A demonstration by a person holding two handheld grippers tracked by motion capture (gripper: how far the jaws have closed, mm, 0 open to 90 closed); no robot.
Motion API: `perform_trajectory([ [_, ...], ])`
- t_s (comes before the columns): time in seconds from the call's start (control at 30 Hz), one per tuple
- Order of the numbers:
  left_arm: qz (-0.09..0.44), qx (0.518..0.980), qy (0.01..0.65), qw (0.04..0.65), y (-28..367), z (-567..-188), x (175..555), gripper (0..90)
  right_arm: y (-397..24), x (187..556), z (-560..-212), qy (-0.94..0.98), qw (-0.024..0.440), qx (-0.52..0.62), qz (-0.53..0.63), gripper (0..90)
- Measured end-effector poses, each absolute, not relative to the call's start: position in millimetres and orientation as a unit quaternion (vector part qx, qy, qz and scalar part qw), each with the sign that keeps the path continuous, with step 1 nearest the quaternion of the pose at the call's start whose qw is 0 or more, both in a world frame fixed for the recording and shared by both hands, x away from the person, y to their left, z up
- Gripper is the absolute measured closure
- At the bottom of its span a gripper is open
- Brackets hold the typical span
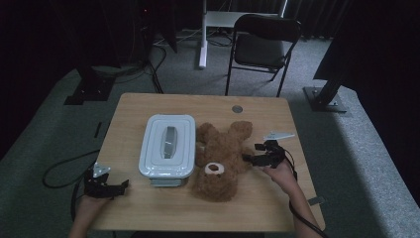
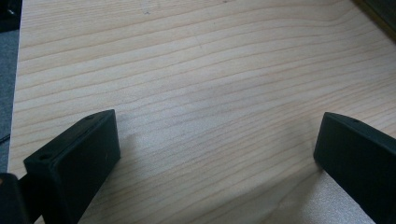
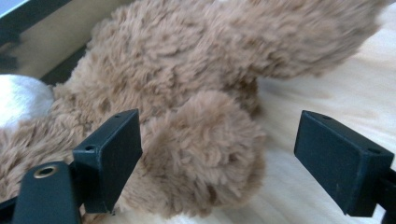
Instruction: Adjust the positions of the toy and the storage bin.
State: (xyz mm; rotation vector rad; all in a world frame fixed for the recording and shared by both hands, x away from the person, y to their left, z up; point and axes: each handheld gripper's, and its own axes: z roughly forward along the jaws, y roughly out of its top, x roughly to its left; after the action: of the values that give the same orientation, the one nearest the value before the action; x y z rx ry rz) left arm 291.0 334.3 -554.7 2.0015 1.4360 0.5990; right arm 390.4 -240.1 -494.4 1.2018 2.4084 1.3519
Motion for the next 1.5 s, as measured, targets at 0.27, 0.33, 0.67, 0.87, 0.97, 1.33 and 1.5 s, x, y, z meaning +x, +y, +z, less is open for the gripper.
perform_trajectory([
  [0.27, 0.225, 0.753, 0.541, 0.299, 334, -555, 291, 1.1, -241, 390, -505, 0.809, 0.032, 0.38, 0.448, 28.2],
  [0.33, 0.226, 0.753, 0.541, 0.299, 334, -555, 291, 1.1, -243, 389, -505, 0.808, 0.018, 0.373, 0.456, 38.6],
  [0.67, 0.226, 0.752, 0.542, 0.299, 334, -555, 291, 1.1, -245, 363, -501, 0.833, 0.039, 0.35, 0.427, 73.6],
  [0.87, 0.226, 0.752, 0.542, 0.299, 334, -555, 291, 1.1, -249, 334, -504, 0.837, 0.002, 0.319, 0.444, 76.2],
  [0.97, 0.226, 0.752, 0.542, 0.299, 334, -555, 291, 1.1, -247, 319, -504, 0.845, -0.008, 0.305, 0.439, 76.2],
  [1.33, 0.226, 0.752, 0.543, 0.297, 334, -555, 292, 1.1, -252, 306, -488, 0.823, 0.019, 0.332, 0.46, 50.8],
  [1.5, 0.226, 0.751, 0.544, 0.298, 334, -555, 292, 1.1, -251, 322, -462, 0.807, 0.049, 0.343, 0.477, 40.3],
])
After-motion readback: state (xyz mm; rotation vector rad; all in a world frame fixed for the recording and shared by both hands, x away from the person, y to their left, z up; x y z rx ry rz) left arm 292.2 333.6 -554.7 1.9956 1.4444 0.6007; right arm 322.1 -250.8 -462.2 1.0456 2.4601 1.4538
